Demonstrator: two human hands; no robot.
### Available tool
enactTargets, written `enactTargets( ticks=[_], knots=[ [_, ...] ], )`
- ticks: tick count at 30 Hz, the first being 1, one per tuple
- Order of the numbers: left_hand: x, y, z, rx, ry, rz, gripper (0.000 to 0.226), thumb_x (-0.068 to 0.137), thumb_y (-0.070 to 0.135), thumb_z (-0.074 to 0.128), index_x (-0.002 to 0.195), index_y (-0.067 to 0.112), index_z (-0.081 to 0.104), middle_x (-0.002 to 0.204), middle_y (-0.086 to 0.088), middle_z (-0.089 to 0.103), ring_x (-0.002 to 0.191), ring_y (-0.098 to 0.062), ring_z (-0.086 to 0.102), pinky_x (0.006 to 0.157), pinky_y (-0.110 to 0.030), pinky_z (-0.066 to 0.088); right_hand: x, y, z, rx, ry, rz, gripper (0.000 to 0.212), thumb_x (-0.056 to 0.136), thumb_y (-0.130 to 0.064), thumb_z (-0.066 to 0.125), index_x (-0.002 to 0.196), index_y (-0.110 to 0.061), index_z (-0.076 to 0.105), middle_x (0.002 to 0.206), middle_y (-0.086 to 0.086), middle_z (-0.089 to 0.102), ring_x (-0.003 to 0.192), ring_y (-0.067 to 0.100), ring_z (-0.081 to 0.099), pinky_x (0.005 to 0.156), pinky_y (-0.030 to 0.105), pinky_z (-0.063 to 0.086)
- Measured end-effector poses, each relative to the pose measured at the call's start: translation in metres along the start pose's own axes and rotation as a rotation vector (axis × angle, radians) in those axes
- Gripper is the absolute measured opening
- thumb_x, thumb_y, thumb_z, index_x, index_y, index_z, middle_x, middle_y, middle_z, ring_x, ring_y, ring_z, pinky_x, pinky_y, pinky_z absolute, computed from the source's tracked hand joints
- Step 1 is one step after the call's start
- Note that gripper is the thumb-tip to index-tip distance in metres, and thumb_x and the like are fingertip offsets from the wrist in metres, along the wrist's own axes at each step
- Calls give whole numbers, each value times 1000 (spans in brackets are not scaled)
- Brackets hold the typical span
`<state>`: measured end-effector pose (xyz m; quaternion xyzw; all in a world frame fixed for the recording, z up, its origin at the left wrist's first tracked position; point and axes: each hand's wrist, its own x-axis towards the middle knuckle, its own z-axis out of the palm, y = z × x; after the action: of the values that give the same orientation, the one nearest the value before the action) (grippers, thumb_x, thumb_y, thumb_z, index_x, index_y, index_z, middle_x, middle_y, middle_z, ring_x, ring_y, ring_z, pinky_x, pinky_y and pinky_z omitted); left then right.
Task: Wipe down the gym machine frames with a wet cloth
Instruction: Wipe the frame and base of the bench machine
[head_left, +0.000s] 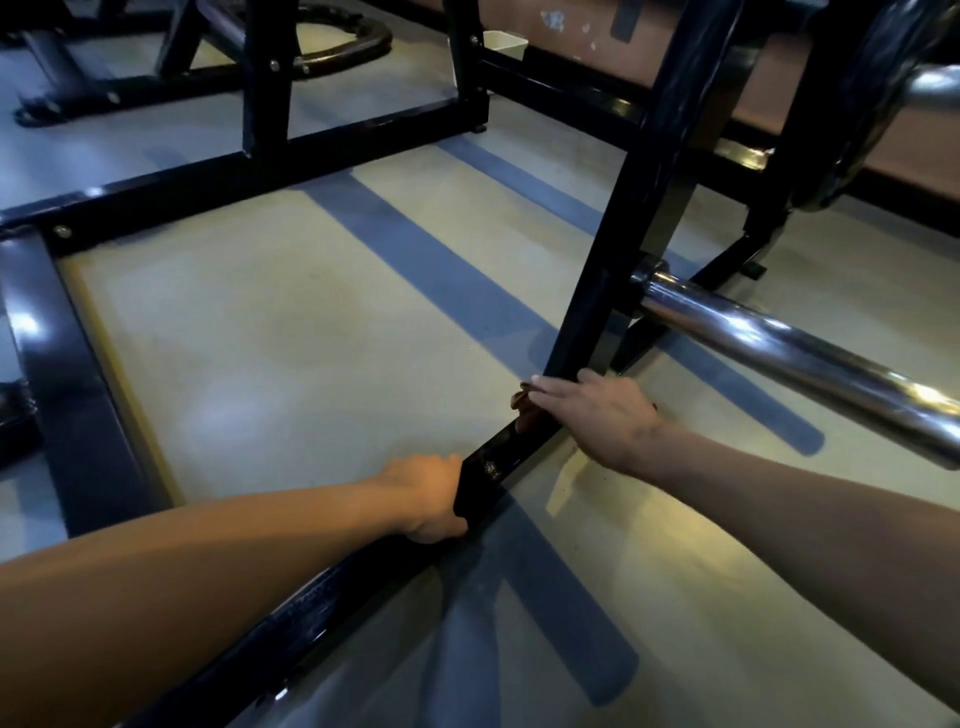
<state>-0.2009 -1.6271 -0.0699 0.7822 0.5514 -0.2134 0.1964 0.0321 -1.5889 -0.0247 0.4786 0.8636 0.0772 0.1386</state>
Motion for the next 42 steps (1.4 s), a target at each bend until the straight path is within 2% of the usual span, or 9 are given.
enactTargets(
  ticks=[7, 12, 14, 17, 21, 27, 34, 40, 42],
  knots=[
    [-2, -2, 1, -10, 37, 15, 58, 87, 52, 68, 130, 18, 49, 131, -10, 63, 119, -34, 61, 85, -34, 49, 6, 40, -27, 38, 554, 359, 51, 104, -24, 54, 154, -23, 43, 159, -7, 41, 94, 29, 59, 62, 39, 52],
    [-4, -4, 1, -5, 33, 28, 59, 89, 53, 65, 131, 16, 48, 130, -11, 62, 119, -35, 60, 84, -34, 48, -12, 10, 1, -27, 66, 57, 81, 96, 0, 46, 164, -29, 13, 173, -8, 0, 110, 27, 50, 57, 33, 38],
    [-2, -3, 2, 1, 28, 19, 60, 90, 53, 65, 133, 16, 47, 131, -11, 61, 120, -35, 60, 86, -35, 48, -10, 7, -2, 0, 19, 37, 73, 100, -4, 43, 163, -32, 18, 173, -10, 4, 111, 26, 51, 58, 33, 39],
    [1, -3, 2, 15, 19, 10, 62, 88, 55, 66, 134, 18, 47, 132, -10, 62, 120, -34, 61, 87, -35, 50, 6, 31, -28, 92, 335, 277, 61, 101, -18, 48, 156, -38, 30, 163, -10, 35, 100, 27, 58, 62, 36, 50],
    [1, -3, 2, -11, 28, 40, 57, 87, 49, 67, 134, 22, 50, 131, -9, 64, 119, -34, 62, 89, -34, 51, 6, 51, -50, 144, 669, 497, 52, 102, -23, 56, 152, -20, 44, 153, -2, 37, 106, 32, 59, 72, 45, 57],
    [0, -4, 4, -2, 19, 11, 62, 87, 55, 65, 131, 17, 47, 132, -12, 62, 120, -36, 61, 89, -37, 50, -4, 19, -7, 69, 289, 158, 54, 100, -17, 55, 151, -28, 42, 154, -9, 35, 100, 26, 57, 58, 36, 53],
    [-1, -2, 1, -15, 26, 20, 57, 89, 50, 67, 133, 20, 49, 132, -10, 63, 121, -34, 61, 87, -33, 50, 6, 47, -49, 231, 716, 490, 45, 104, -25, 55, 148, -20, 49, 150, -4, 40, 113, 29, 57, 80, 44, 56],
    [-1, -2, 1, -15, 19, 11, 62, 89, 54, 67, 134, 16, 46, 133, -12, 61, 122, -35, 60, 90, -36, 50, -15, 7, 16, 58, 125, 95, 75, 94, -1, 53, 158, -30, 26, 161, -6, 21, 112, 26, 50, 65, 33, 40],
    [0, -1, -1, -13, 15, 19, 63, 89, 53, 68, 135, 16, 46, 134, -12, 60, 122, -35, 59, 90, -36, 50, -10, 12, 8, 24, 201, 96, 73, 94, -4, 58, 156, -31, 31, 157, -6, 31, 108, 27, 50, 63, 33, 45]
  ],
)
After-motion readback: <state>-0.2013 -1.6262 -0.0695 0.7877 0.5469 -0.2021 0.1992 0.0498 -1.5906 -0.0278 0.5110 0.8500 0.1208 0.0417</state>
